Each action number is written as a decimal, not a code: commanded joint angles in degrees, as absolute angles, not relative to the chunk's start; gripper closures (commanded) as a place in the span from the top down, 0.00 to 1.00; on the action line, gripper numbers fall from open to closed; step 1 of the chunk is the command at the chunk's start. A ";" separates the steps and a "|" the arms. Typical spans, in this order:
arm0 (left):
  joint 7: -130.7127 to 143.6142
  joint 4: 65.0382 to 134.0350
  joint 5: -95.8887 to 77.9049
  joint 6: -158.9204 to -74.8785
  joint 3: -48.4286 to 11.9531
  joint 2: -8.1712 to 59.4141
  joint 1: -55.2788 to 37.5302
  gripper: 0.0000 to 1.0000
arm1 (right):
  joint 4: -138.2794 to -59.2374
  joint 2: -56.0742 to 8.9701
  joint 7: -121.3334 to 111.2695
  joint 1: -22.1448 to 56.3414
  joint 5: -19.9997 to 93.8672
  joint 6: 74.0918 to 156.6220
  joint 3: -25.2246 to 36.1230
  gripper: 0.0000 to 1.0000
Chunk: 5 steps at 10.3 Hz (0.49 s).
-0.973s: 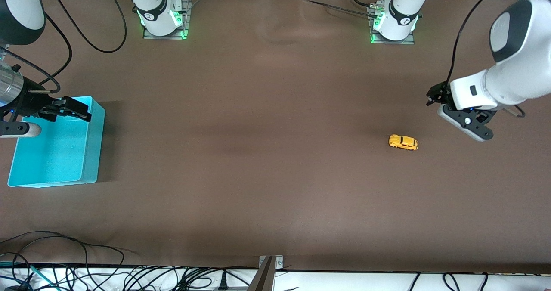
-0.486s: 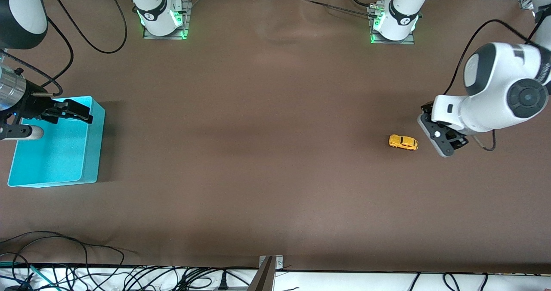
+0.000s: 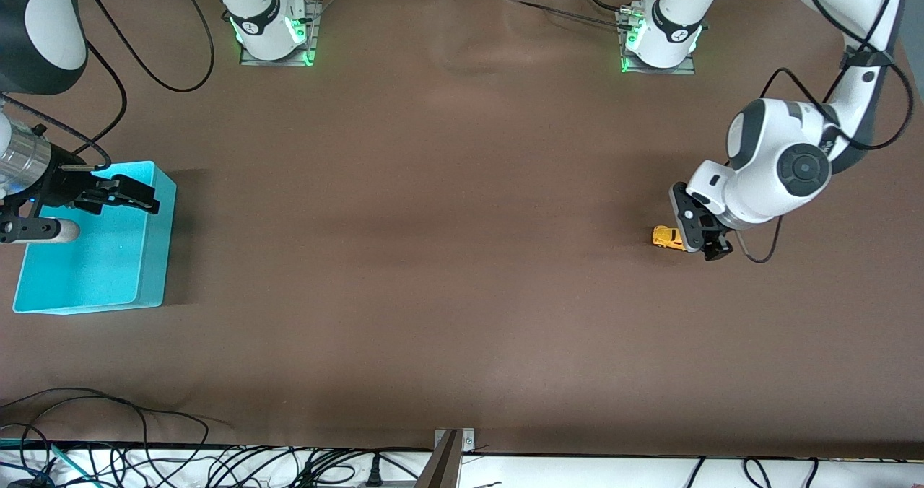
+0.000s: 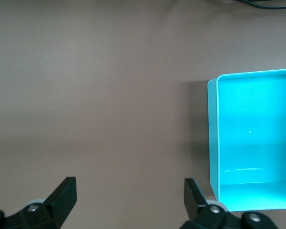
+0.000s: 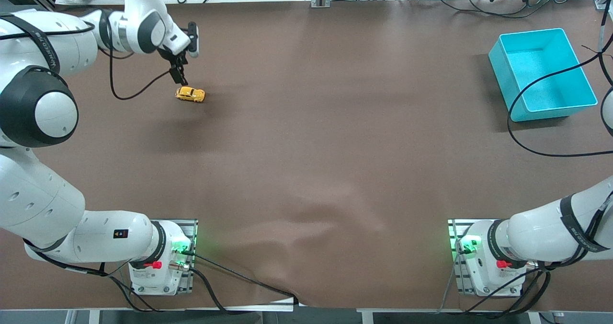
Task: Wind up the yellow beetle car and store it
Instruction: 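Close the left gripper on the yellow car's body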
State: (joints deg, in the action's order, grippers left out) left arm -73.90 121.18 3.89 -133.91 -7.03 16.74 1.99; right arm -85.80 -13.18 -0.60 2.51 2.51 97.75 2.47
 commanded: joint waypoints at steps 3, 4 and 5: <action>-85.23 124.19 5.36 -145.36 -7.12 22.84 5.52 1.00 | -84.99 -14.41 -1.32 2.37 3.87 98.08 2.55 1.00; -85.95 124.10 5.36 -146.07 -7.12 23.72 5.54 1.00 | -84.99 -14.59 -1.23 2.46 3.95 99.39 2.37 1.00; -85.96 124.10 5.36 -146.34 -7.03 23.82 5.54 1.00 | -84.99 -14.68 -1.14 2.63 3.96 100.01 2.29 1.00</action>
